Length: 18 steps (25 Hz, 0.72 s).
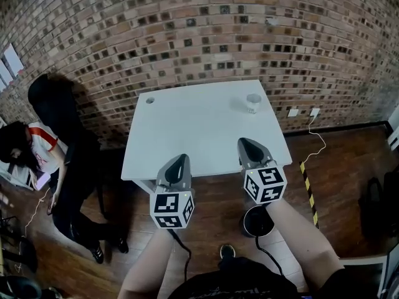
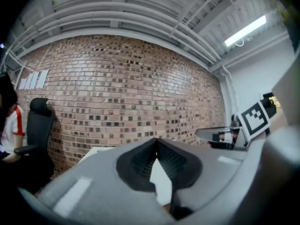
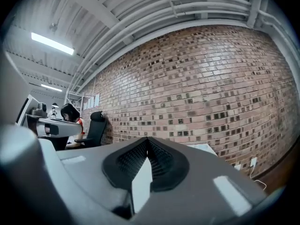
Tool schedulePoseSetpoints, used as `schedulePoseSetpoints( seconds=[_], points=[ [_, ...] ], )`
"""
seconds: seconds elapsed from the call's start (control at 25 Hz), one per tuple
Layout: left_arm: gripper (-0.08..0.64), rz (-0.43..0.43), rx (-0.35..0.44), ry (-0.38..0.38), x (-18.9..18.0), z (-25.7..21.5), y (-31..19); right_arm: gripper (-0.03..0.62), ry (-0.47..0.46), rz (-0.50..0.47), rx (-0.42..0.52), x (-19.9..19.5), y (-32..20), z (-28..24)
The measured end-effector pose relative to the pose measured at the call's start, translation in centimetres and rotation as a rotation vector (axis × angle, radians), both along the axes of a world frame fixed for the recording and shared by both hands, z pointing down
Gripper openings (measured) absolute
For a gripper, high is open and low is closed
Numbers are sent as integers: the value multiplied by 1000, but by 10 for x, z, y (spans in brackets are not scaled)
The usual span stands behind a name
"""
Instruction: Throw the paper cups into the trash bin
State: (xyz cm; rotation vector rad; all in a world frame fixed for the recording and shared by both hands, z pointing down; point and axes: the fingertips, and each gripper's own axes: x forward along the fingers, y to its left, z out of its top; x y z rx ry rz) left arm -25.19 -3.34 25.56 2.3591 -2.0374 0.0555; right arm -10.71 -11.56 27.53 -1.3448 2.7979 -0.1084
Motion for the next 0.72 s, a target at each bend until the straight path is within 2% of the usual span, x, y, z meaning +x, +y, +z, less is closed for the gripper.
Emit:
schedulePoseSetpoints(
  seconds=[0.28,0.44,0.72],
  points=[
    [5,-2,-4,2,18,1,-49,8,5,4,-4,24,-52,5],
    [5,-22,-24,1,19,4,-62,8,63,-18,3,24,-73,12],
    [5,-18,-20,-1,13,-3,-74,8,28,-6,-16,21,-86,12]
  ],
)
